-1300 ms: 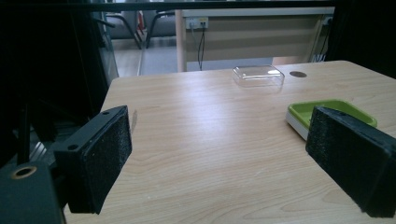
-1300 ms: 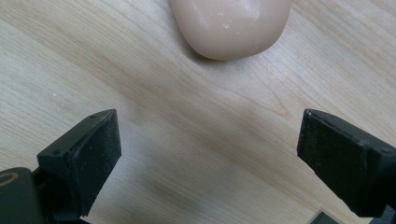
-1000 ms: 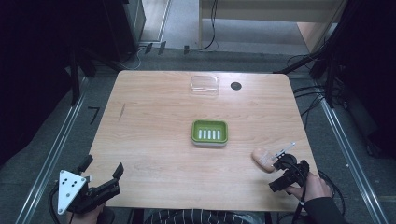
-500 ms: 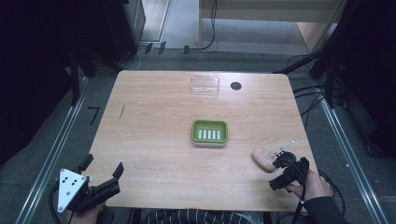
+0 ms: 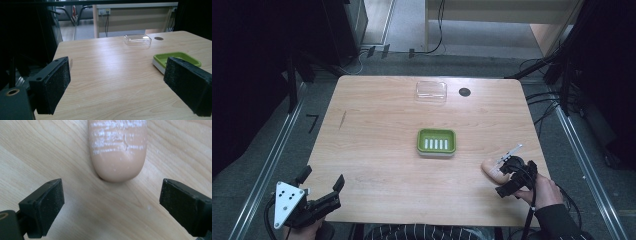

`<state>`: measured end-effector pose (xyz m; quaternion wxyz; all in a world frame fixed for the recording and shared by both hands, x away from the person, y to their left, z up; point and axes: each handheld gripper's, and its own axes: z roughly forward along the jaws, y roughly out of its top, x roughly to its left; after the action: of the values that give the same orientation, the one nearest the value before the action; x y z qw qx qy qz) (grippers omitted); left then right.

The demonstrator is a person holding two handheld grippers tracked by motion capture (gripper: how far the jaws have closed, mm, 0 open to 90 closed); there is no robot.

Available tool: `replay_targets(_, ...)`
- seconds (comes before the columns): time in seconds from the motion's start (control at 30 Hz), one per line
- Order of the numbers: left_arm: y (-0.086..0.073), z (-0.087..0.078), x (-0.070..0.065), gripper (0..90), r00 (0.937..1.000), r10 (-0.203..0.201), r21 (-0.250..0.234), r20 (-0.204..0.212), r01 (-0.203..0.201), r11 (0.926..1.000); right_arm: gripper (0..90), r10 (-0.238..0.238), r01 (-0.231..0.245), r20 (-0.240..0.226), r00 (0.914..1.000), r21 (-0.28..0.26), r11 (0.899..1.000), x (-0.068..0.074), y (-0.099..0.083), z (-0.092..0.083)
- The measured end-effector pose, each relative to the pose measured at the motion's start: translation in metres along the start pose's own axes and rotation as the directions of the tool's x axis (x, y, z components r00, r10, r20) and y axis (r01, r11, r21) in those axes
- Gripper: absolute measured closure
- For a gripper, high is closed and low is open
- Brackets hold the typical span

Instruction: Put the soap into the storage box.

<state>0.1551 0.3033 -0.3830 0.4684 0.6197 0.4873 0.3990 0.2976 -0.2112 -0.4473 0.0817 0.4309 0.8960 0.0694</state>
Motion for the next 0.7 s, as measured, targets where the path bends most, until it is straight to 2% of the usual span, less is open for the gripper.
replay_targets(0.2, 0.0, 0.001, 0.0, 7.2, 1.0, -0.003, 0.008, 0.0, 0.003, 1.0, 7.0, -0.018, 0.017, -0.014, 0.9998, -0.005, 1.0, -0.003, 0.012, 0.003)
replay_targets(0.3, 0.0, 0.0, 0.001, 7.2, 1.0, -0.004, 0.006, 0.006, 0.004, 1.0, 7.2, -0.045, 0.045, -0.019, 0.9988, -0.002, 0.999, -0.002, 0.021, 0.006)
replay_targets(0.4, -0.001, -0.001, 0.002, 7.2, 0.9999, -0.011, 0.003, 0.004, 0.011, 0.9999, 7.2, -0.046, 0.046, -0.017, 0.9988, -0.002, 0.999, -0.001, 0.026, 0.007)
replay_targets(0.43, 0.0, -0.002, 0.002, 7.2, 1.0, -0.007, 0.006, 0.003, 0.007, 1.0, 7.3, -0.062, 0.062, -0.017, 0.998, -0.005, 0.998, 0.0, 0.032, 0.008)
replay_targets(0.7, -0.001, -0.004, 0.003, 7.2, 0.9999, -0.008, 0.01, -0.007, 0.008, 0.9999, 8.1, -0.1, 0.1, -0.026, 0.9946, 0.001, 0.995, 0.002, 0.046, 0.013)
